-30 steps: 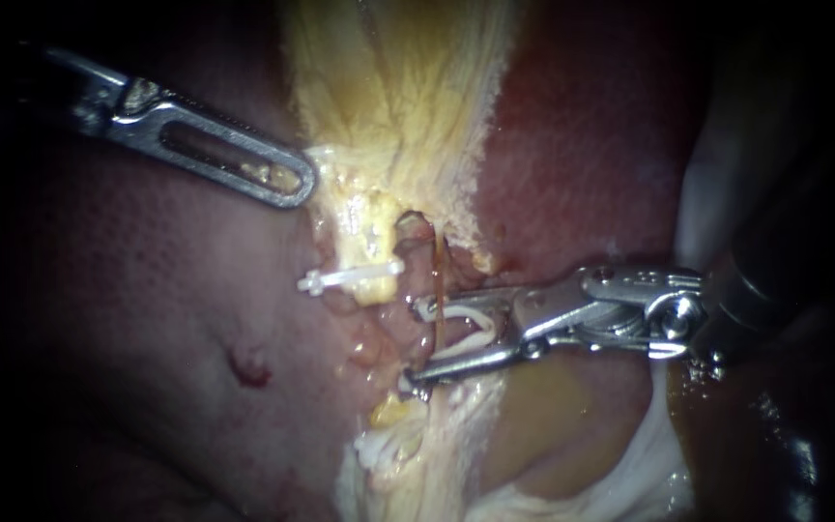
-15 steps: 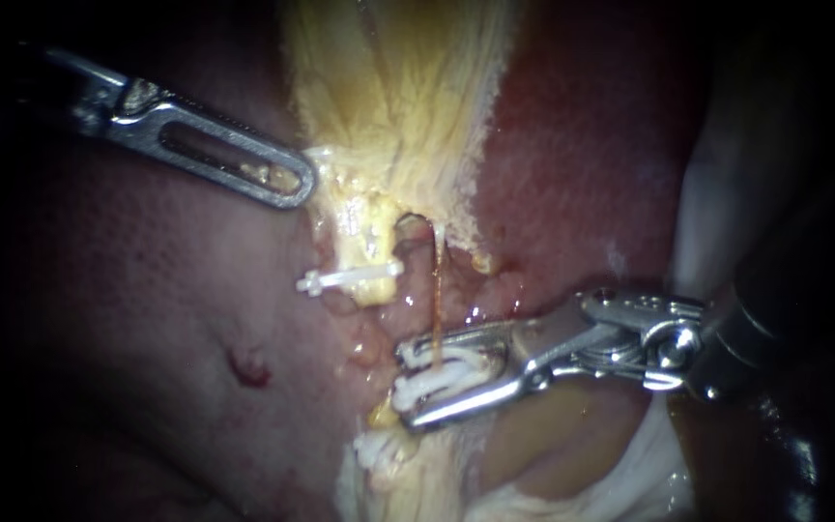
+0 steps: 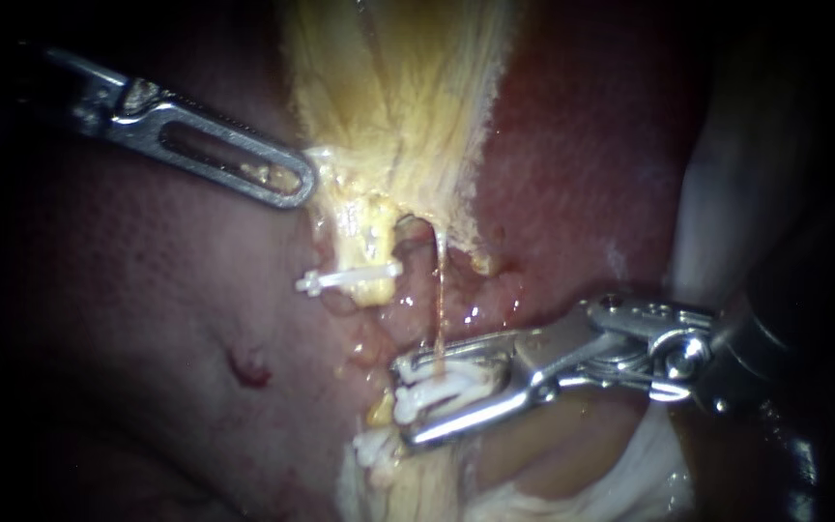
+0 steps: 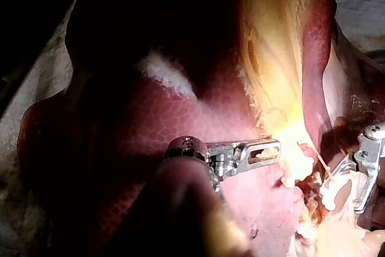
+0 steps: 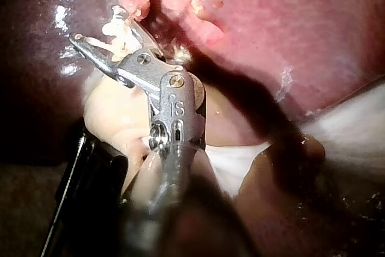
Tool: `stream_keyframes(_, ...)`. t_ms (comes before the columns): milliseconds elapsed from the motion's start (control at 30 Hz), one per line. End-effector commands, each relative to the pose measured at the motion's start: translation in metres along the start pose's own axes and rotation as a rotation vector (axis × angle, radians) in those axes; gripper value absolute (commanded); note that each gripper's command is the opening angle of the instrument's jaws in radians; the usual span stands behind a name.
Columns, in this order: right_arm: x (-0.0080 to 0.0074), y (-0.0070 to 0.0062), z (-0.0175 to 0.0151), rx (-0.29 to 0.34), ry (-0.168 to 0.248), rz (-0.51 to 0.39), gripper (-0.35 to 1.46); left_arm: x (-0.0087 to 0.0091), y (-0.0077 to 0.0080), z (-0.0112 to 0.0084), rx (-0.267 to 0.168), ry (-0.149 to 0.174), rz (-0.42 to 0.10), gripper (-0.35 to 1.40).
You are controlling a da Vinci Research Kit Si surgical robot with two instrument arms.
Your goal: Clipping second clip right tube
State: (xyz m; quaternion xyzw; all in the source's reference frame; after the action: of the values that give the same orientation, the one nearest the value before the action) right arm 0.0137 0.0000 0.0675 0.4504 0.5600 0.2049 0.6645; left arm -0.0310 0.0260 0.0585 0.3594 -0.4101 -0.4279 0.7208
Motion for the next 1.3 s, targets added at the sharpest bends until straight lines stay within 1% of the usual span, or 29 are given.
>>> stream_keyframes(33,0.0,0.0,-0.0001,-0.001,0.0,0.0,0.4,0.0,0.0,0.0,0.0,0.0,0.0,-0.35)
stream_keyframes(200,-0.0001,0.0001,-0.0003,-0.003,0.001,0.0,0.32,0.0,0.0,0.0,0.0,0.0,0.0,-0.35)
stream_keyframes(367,-0.0002,0.0002,-0.0006,-0.001,0.003,0.0,0.18,0.0,0.0,0.0,0.0,0.0,0.0,-0.35)
stream_keyframes(567,-0.0002,0.0001,-0.0008,-0.003,-0.005,0.0,0.05,0.0,0.0001,0.0,0.0,0.0,0.0,-0.35)
stream_keyframes(767,-0.0001,0.0002,-0.001,-0.002,-0.005,0.001,-0.17,0.0,0.0001,0.0,0.0,0.0,0.0,-0.35)
stream_keyframes(967,0.0,0.0003,-0.0013,-0.01,-0.008,0.002,-0.34,0.0,0.0001,0.0,0.0,0.0,0.0,-0.35)
stream_keyframes(1033,0.0,0.0003,-0.0014,-0.017,-0.004,0.002,-0.35,0.0,0.0001,0.0,0.0,0.0,0.0,-0.35)
stream_keyframes(1100,0.0,0.0002,-0.0014,-0.026,-0.016,0.003,-0.35,0.0,0.0001,0.0,0.0,0.0,0.0,-0.35)
stream_keyframes(1167,0.0,0.0002,-0.0014,-0.037,-0.04,0.004,-0.35,0.0,0.0002,0.0,0.0,0.0,0.0,-0.35)
stream_keyframes(1233,0.0001,0.0003,-0.0014,-0.043,-0.051,0.005,-0.35,0.0,0.0002,0.0,0.0,0.0,0.0,-0.35)
stream_keyframes(1300,0.0,0.0003,-0.0014,-0.043,-0.051,0.005,-0.35,0.0,0.0002,0.0,0.0,0.0,0.0,-0.35)
